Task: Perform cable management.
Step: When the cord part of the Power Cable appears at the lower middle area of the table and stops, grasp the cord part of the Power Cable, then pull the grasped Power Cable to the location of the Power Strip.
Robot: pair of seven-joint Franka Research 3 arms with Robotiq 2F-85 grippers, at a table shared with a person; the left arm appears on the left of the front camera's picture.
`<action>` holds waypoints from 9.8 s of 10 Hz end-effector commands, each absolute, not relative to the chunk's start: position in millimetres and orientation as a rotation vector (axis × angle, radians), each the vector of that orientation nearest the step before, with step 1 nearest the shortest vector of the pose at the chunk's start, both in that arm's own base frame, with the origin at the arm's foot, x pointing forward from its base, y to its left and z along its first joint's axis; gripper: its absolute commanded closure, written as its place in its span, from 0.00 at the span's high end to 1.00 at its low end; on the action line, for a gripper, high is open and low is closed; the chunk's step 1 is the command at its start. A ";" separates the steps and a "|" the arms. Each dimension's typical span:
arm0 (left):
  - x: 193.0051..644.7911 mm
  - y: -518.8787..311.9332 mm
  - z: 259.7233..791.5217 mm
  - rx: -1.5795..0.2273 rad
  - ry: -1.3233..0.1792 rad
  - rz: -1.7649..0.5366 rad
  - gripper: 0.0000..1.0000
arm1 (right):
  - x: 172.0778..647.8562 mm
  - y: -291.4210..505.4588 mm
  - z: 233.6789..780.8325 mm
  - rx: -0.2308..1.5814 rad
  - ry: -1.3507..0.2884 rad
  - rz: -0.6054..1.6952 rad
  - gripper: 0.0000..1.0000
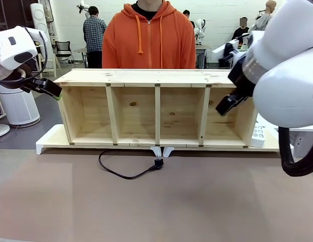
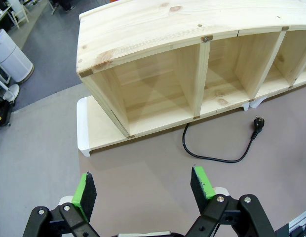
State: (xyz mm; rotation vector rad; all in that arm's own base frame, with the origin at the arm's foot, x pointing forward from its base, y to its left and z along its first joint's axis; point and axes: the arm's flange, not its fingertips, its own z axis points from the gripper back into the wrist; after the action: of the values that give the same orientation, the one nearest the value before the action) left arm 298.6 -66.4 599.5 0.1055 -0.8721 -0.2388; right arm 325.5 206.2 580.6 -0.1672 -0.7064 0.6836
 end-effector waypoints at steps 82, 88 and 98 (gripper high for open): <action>300.1 -67.2 598.9 0.106 -0.874 -0.239 1.00 | 514.5 442.5 313.9 0.008 -0.042 1.944 0.00; 300.1 -67.2 598.9 0.106 -0.874 -0.239 1.00 | 514.3 443.0 314.1 0.009 -0.043 1.945 0.16; 300.1 -67.2 598.9 0.106 -0.874 -0.239 1.00 | 400.2 374.2 405.6 -0.101 -0.126 1.810 0.16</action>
State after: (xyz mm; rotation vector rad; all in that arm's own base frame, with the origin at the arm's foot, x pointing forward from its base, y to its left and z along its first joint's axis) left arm 298.9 -66.7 599.1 0.1052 -0.8708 -0.2396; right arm 418.5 396.0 398.3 -0.1111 -0.0783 1.8453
